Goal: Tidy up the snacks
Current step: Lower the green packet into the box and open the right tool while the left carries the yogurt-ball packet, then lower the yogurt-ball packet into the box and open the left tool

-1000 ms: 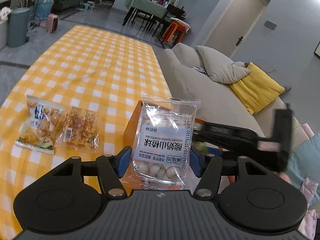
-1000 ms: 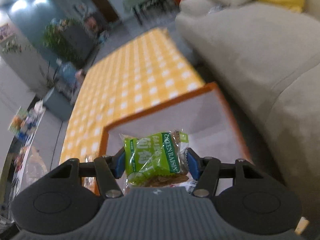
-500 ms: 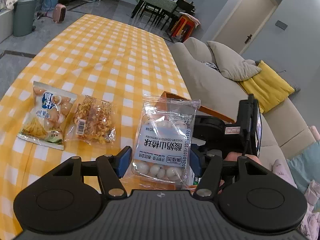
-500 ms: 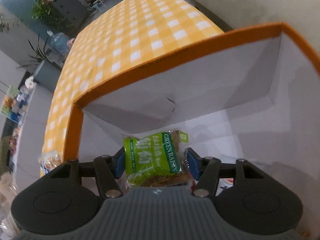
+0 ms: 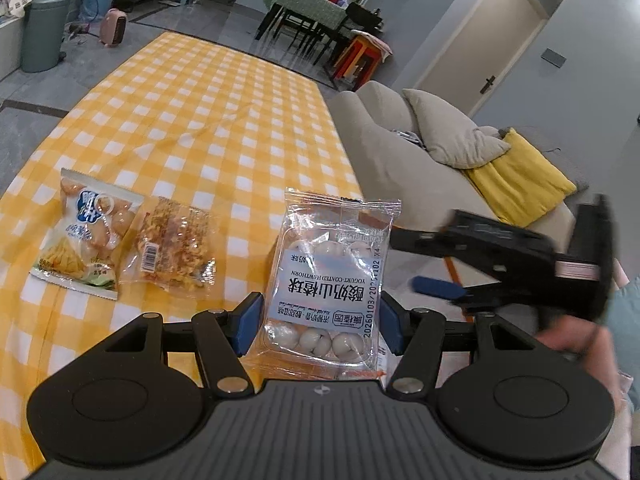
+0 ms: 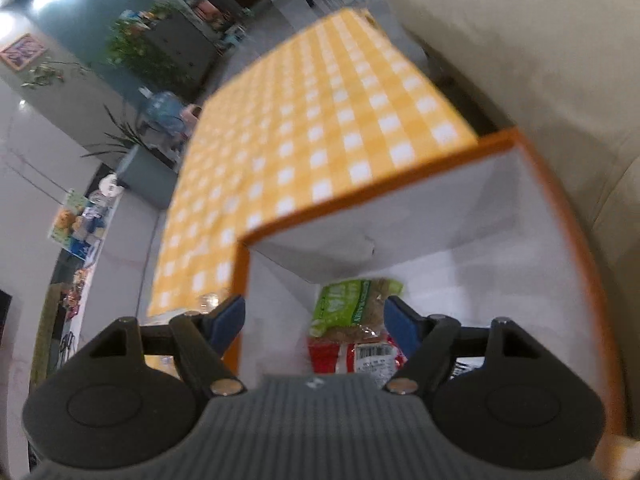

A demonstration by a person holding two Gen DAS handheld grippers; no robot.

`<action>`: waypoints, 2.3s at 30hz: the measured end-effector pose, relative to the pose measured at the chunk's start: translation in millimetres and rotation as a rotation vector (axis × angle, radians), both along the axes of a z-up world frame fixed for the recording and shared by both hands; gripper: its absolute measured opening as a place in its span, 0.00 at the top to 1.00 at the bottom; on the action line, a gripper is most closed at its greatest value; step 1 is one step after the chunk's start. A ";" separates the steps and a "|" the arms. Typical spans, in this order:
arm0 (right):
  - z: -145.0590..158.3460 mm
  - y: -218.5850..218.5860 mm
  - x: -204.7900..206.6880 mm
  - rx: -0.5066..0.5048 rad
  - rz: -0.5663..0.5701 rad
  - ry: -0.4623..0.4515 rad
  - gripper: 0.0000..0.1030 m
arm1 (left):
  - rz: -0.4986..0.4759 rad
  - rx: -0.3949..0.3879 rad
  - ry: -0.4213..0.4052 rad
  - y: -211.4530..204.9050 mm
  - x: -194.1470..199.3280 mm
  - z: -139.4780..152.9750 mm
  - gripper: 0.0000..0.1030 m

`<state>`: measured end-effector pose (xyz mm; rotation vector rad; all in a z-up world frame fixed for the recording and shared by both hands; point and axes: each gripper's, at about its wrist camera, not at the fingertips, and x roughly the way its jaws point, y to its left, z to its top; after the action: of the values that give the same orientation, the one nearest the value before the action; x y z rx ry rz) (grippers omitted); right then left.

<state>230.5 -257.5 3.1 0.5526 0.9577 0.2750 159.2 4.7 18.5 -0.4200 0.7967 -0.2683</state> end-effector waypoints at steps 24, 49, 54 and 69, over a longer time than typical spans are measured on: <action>23.5 -127.4 -74.3 0.112 0.005 -0.215 0.22 | -0.082 0.005 0.297 -143.6 37.7 -40.9 0.33; -19.4 -143.3 -40.4 0.265 -0.040 -0.074 0.19 | -0.048 0.047 0.417 -185.8 81.4 -93.5 0.26; -24.2 -139.4 -36.4 0.234 -0.051 -0.037 0.19 | -0.084 0.102 0.377 -192.4 75.3 -84.4 0.21; -0.5 -121.7 -45.7 0.138 0.024 -0.089 0.19 | 0.017 0.211 0.264 -157.5 38.4 -29.7 0.22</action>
<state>184.8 -379.2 2.7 0.6504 0.8639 0.3865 197.7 -152.8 -11.2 -0.2648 1.0683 -0.1119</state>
